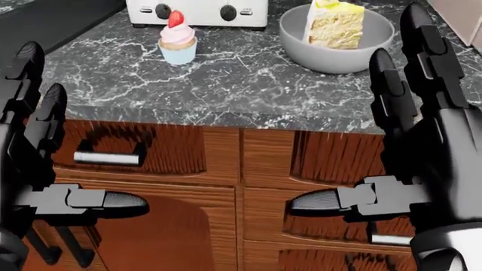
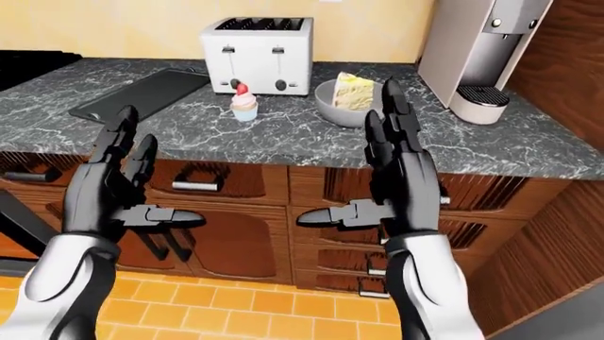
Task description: Pick up the bowl with cake and place it on the tray. Pick up the cupcake and place it on the tray.
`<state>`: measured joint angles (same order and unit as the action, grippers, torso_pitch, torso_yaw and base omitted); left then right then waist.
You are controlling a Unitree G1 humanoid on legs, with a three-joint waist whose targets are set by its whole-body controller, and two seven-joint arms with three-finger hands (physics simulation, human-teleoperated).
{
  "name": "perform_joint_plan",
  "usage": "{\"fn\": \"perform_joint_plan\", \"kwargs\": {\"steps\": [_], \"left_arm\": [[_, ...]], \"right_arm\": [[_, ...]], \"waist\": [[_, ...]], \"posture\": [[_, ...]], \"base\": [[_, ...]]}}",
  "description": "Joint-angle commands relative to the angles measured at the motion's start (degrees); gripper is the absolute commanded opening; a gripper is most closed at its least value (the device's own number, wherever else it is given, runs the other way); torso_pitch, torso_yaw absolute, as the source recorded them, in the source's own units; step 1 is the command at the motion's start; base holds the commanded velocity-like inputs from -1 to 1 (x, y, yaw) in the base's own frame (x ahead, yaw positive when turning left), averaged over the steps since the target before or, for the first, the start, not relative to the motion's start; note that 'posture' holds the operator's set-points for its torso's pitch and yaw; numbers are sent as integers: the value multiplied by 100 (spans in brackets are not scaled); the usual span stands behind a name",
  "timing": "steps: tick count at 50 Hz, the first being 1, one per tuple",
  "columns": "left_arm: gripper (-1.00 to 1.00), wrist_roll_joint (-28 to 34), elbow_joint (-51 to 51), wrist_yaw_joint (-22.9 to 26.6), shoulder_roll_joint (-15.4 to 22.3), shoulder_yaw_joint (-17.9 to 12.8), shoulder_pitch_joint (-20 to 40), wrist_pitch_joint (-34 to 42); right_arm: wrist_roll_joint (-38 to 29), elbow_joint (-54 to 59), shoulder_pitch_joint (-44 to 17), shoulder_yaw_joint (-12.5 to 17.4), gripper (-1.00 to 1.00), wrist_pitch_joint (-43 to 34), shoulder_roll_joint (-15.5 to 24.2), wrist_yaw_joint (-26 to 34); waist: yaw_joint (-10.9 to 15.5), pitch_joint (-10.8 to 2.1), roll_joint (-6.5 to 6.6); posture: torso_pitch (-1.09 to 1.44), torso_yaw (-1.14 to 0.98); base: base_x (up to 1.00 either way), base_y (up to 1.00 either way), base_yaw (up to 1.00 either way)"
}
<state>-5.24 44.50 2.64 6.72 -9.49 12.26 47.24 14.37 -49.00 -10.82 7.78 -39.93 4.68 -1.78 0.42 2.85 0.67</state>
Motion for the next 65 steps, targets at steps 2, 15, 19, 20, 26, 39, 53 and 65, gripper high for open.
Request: {"fn": "perform_joint_plan", "kwargs": {"steps": [2, 15, 19, 20, 26, 39, 53, 65], "left_arm": [[100, -31, 186, 25, 0, 48, 115, -208], [100, -46, 284, 30, 0, 9, 87, -159], [100, -64, 263, 34, 13, -22, 98, -180], [100, -68, 283, 27, 15, -19, 106, -154], [100, -86, 296, 19, 34, -36, 125, -132], [100, -145, 463, -32, 106, -58, 308, 146], [100, -210, 707, -28, 128, -156, 250, 286], [100, -213, 713, -57, 154, -156, 289, 294]], "right_arm": [[38, -193, -111, 76, 100, 185, 49, -40], [76, -242, -81, 99, 100, 203, 89, -59], [89, -255, -101, 112, 100, 182, 97, -66], [91, -242, -106, 121, 100, 193, 100, -63], [213, -426, -168, 217, 100, 3, 139, -134], [784, -685, -237, 696, 100, -136, 360, -366], [2026, -1100, -282, 1473, 100, -311, 1213, -1268], [2154, -1100, -314, 1480, 100, -170, 2702, -1862]], "waist": [[-2, -42, -52], [-62, -67, -132], [-141, -195, 373], [-74, -156, 308], [44, -81, 187], [-25, -130, -321], [-74, -194, -60], [-35, -161, -225]], "posture": [[0, 0], [0, 0], [0, 0], [0, 0], [0, 0], [0, 0], [0, 0], [0, 0]], "base": [[34, 0, 0], [39, 0, 0], [43, 0, 0], [43, 0, 0], [43, 0, 0], [21, 0, 0], [7, 0, 0], [0, 0, 0]]}}
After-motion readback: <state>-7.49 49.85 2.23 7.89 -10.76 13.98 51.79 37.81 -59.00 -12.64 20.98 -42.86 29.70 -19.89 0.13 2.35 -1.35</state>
